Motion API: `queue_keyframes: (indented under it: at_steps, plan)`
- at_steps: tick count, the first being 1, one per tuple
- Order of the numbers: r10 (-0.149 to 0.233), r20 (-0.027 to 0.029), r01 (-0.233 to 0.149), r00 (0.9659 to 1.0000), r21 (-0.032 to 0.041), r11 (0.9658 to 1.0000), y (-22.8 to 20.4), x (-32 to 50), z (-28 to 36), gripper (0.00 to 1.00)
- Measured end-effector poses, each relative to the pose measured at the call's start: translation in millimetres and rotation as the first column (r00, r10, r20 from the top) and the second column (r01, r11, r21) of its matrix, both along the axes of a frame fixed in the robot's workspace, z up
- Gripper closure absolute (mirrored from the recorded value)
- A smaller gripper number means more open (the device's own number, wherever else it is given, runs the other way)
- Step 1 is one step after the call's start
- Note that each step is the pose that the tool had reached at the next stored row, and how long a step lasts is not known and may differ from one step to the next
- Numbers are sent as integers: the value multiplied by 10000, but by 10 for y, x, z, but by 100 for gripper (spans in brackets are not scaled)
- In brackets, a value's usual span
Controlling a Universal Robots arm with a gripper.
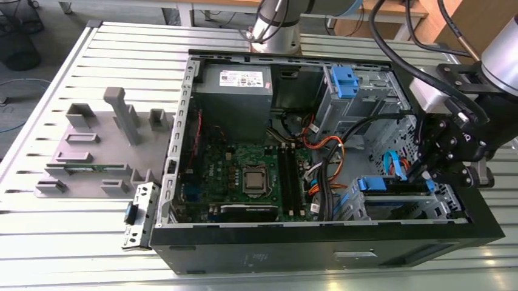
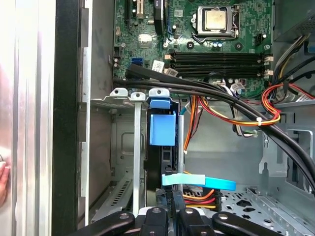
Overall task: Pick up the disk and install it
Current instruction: 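Insert the second disk wire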
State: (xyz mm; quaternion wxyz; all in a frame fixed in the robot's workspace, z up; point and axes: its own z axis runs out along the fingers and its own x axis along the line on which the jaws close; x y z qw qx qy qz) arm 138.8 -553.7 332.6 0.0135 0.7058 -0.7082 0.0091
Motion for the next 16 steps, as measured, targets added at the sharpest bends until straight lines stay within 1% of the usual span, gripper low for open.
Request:
queue_keyframes:
  at_steps: [5,8,16]
  plan:
    - [0,0,0,10000,-7,10000,0,0,-7,84]
    - [1,0,-1,10000,-5,10000,0,0,-25,84]
    - [0,1,0,10000,-5,10000,0,0,-28,84]
